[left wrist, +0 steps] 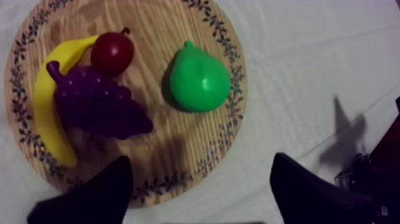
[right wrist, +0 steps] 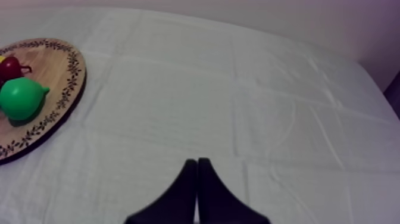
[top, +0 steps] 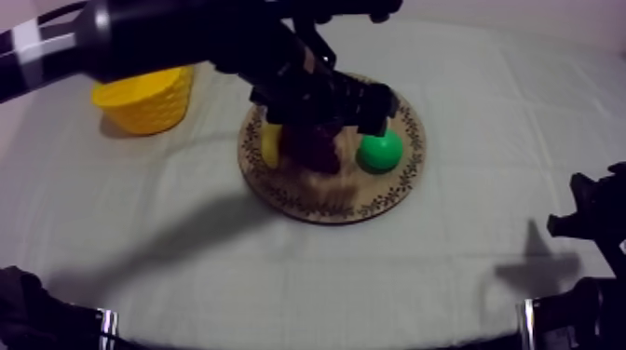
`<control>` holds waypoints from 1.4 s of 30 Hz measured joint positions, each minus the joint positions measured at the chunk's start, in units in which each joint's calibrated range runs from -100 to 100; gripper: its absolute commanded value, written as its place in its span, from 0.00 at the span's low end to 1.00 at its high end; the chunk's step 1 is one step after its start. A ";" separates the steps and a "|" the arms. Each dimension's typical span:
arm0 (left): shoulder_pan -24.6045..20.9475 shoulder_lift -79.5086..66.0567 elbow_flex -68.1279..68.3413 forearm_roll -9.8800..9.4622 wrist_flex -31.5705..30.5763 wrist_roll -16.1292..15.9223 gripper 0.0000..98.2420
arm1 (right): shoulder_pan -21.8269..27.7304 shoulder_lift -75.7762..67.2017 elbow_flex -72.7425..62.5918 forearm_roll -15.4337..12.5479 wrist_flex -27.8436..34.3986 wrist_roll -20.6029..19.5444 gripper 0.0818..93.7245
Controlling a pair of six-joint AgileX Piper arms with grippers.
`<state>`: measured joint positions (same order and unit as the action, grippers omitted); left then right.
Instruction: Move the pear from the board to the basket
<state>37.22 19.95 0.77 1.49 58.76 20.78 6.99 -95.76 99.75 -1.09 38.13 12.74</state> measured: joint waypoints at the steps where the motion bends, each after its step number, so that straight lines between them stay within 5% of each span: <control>1: -0.07 1.24 -1.33 0.49 0.56 -0.17 0.83 | 0.00 0.00 0.00 0.00 0.00 0.00 0.00; 22: -3.03 33.40 -39.02 10.40 25.73 -0.15 0.71 | 0.00 0.00 0.00 0.00 0.00 0.00 0.00; 32: -2.74 45.00 -59.08 10.91 36.68 1.22 0.49 | 0.00 0.00 0.00 0.00 0.08 0.04 0.00; 37: -3.03 43.91 -62.00 9.21 38.11 1.73 0.47 | 0.00 0.00 0.00 0.00 0.01 -0.03 0.00; 42: -4.59 37.62 -57.71 5.34 40.80 2.73 0.47 | 0.00 0.00 0.00 0.00 0.01 -0.03 0.00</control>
<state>32.63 57.57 -56.94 6.83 99.56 23.51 6.99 -95.76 99.75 -1.09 38.13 12.71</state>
